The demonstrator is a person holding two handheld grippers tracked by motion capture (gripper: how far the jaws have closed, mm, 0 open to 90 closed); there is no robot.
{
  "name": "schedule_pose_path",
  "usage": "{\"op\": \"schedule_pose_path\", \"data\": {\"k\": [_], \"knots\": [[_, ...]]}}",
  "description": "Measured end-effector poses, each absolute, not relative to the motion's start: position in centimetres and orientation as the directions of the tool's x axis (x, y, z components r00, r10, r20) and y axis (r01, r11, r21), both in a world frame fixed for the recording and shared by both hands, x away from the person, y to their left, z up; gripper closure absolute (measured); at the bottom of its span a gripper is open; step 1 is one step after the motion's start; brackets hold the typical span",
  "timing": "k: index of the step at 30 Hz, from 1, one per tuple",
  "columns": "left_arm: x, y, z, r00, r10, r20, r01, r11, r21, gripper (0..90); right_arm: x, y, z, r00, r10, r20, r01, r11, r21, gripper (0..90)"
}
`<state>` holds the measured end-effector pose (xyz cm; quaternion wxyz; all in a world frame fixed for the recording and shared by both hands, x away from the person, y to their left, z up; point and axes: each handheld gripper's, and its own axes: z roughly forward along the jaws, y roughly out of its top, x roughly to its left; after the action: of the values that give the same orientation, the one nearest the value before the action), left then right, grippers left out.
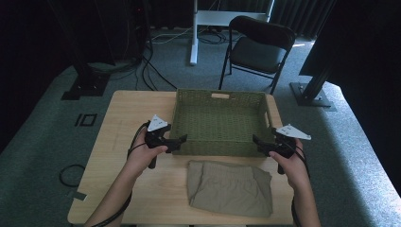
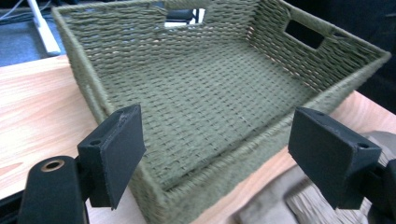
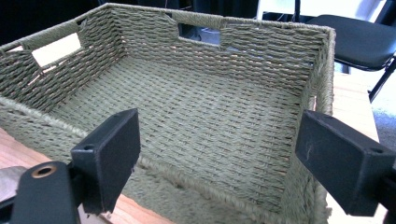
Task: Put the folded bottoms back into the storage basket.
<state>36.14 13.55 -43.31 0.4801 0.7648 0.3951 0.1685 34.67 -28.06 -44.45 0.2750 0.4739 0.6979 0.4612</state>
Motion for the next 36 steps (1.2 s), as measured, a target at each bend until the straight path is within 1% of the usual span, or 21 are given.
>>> {"op": "schedule_pose_path", "data": {"k": [7, 10, 14, 18, 20, 27, 32, 35, 36], "knots": [[34.9, 12.7, -42.9, 0.666, 0.74, -0.099, 0.423, -0.266, 0.866, 19.3, 33.5, -28.0, -44.3, -0.424, 0.905, 0.032, 0.399, 0.155, 0.904, 13.8], [34.3, 12.1, -42.8, 0.684, 0.725, -0.082, 0.402, -0.281, 0.872, 19.3, 33.0, -27.8, -44.2, -0.431, 0.901, 0.042, 0.387, 0.143, 0.911, 13.5], [33.7, 11.6, -42.9, 0.698, 0.711, -0.086, 0.397, -0.285, 0.873, 19.3, 32.4, -27.7, -44.3, -0.439, 0.897, 0.052, 0.382, 0.134, 0.914, 13.5], [33.1, 11.4, -43.4, 0.709, 0.701, -0.084, 0.399, -0.3, 0.867, 19.3, 32.0, -27.7, -44.4, -0.435, 0.898, 0.063, 0.386, 0.123, 0.914, 13.6], [32.6, 11.1, -43.9, 0.718, 0.691, -0.085, 0.4, -0.31, 0.863, 19.3, 31.6, -27.9, -44.7, -0.431, 0.901, 0.045, 0.386, 0.139, 0.912, 13.6], [31.7, 10.2, -45.2, 0.745, 0.66, -0.095, 0.405, -0.334, 0.851, 19.3, 30.6, -28.2, -45.4, -0.434, 0.899, 0.06, 0.4, 0.133, 0.907, 13.6], [31.2, 9.4, -46.2, 0.751, 0.653, -0.097, 0.413, -0.351, 0.84, 19.3, 29.5, -28.3, -46.1, -0.443, 0.896, 0.03, 0.414, 0.175, 0.894, 13.7], [31.0, 9.3, -46.4, 0.753, 0.65, -0.102, 0.414, -0.348, 0.841, 19.3, 29.2, -28.3, -46.4, -0.44, 0.898, 0.024, 0.417, 0.18, 0.891, 13.7], [30.8, 9.2, -46.6, 0.756, 0.645, -0.11, 0.417, -0.346, 0.84, 19.3, 28.9, -28.4, -46.8, -0.443, 0.896, 0.036, 0.419, 0.171, 0.892, 13.7]]}}
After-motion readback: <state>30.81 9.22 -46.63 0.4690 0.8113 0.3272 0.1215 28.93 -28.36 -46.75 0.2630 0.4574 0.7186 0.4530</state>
